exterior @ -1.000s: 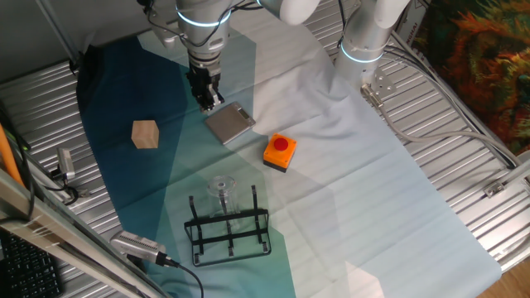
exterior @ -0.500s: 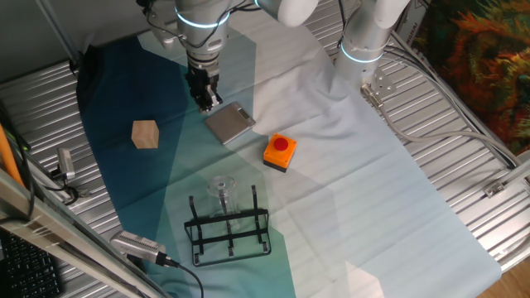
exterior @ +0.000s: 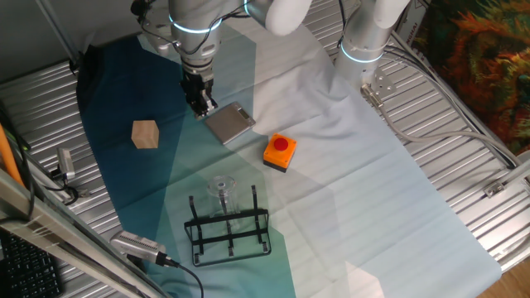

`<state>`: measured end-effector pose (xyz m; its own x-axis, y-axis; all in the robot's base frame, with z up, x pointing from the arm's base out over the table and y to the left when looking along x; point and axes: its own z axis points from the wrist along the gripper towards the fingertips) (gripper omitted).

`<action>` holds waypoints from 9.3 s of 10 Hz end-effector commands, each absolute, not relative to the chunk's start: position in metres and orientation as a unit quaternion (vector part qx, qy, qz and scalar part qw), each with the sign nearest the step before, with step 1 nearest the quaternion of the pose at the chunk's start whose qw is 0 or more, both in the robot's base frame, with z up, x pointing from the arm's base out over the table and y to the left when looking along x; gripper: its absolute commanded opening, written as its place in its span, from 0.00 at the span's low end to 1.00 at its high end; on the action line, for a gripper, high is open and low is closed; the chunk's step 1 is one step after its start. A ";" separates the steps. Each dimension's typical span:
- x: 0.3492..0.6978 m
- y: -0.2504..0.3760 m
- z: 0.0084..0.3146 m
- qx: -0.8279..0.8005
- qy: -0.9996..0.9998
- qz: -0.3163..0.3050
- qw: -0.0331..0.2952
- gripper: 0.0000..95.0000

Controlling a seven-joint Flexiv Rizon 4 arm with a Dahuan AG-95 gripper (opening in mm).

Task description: Take the cup off the cup rack

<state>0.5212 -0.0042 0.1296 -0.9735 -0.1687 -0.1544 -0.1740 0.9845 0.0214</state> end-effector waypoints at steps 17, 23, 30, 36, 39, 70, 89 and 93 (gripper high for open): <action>0.568 0.078 0.116 -0.358 0.926 0.043 0.112 0.00; 0.566 0.097 0.102 -0.407 0.906 0.038 0.113 0.00; 0.558 0.116 0.098 -0.430 0.894 0.039 0.121 0.00; 0.557 0.118 0.097 -0.437 0.890 0.043 0.119 0.00; 0.557 0.118 0.097 -0.445 0.887 0.044 0.118 0.00; 0.556 0.119 0.096 -0.568 0.812 0.095 0.096 0.00; 0.552 0.150 0.091 -0.594 0.794 0.076 0.103 0.00; 0.547 0.148 0.093 -0.586 0.801 0.076 0.099 0.20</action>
